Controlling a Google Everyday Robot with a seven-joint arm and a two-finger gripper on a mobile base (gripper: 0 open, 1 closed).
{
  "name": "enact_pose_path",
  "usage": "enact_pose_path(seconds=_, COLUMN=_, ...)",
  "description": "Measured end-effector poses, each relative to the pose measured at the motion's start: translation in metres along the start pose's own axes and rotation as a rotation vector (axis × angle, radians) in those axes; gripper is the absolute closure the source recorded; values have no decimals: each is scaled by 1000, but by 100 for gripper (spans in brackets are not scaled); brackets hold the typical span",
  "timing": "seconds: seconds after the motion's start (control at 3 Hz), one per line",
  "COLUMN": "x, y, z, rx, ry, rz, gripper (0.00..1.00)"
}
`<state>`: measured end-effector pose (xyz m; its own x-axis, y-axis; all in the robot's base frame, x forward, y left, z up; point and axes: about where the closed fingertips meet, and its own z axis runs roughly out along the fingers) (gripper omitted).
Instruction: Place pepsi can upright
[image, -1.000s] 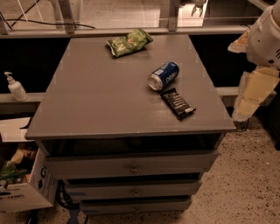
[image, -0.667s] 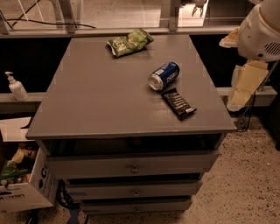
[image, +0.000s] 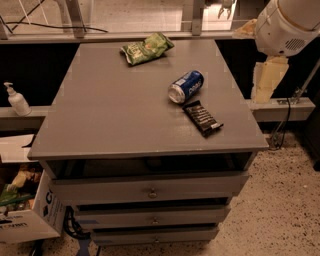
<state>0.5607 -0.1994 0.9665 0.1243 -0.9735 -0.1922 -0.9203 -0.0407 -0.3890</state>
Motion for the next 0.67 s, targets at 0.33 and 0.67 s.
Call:
enact_pose_path(seconds=0.33, x=0, y=0, z=0, rx=0, ry=0, rz=0, gripper=0)
enact_pose_path(seconds=0.67, x=-5, y=-2, z=7, rx=-1, ry=5, rz=-66, gripper=0)
